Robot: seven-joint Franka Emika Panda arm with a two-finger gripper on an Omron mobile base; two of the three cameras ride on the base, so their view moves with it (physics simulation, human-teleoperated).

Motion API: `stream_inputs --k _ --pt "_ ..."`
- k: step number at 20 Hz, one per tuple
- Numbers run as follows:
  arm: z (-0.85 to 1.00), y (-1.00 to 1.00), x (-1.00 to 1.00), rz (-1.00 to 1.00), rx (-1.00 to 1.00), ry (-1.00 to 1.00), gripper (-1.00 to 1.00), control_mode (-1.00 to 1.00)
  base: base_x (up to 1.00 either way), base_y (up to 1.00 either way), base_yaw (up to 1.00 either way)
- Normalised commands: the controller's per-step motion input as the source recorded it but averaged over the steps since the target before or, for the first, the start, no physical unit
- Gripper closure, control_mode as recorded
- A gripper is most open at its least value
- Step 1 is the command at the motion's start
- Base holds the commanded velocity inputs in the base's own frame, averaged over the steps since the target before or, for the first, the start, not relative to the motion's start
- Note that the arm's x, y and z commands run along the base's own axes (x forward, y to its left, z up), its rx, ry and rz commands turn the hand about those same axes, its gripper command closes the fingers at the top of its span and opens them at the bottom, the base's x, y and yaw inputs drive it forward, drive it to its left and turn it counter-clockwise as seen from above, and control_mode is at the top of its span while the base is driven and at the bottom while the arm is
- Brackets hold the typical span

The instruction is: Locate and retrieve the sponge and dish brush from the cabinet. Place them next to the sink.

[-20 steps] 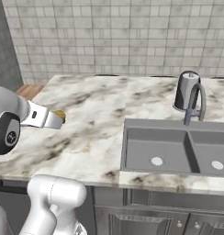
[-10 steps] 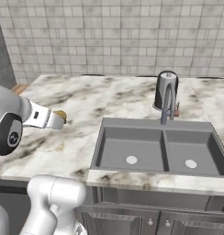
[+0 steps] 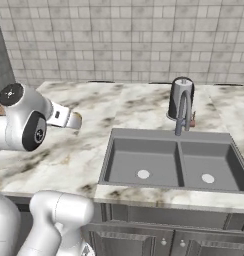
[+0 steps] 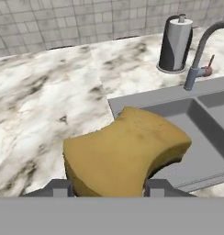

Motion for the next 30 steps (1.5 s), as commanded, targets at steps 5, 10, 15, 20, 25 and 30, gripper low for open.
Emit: stream_inputs --k 5,10,15,20,25,30 --pt "-0.19 -0.01 0.73 0.04 0.04 0.02 1.0 -1.0 0.0 0.0 0.0" --pt "-0.54 -0.03 0.65 0.0 0.0 0.15 1.0 -1.0 0.0 0.0 0.0" --pt "-0.43 -0.06 0.59 0.0 0.0 0.08 1.0 -1.0 0.0 0.0 0.0" --pt "-0.52 0.0 0.49 0.0 0.0 0.05 1.0 -1.0 0.0 0.0 0.0" --pt "-0.52 0.0 0.32 -0.02 0.0 0.06 1.0 -1.0 0.0 0.0 0.0" --pt "-0.5 0.07 0.3 -0.03 0.0 0.09 1.0 -1.0 0.0 0.0 0.0"
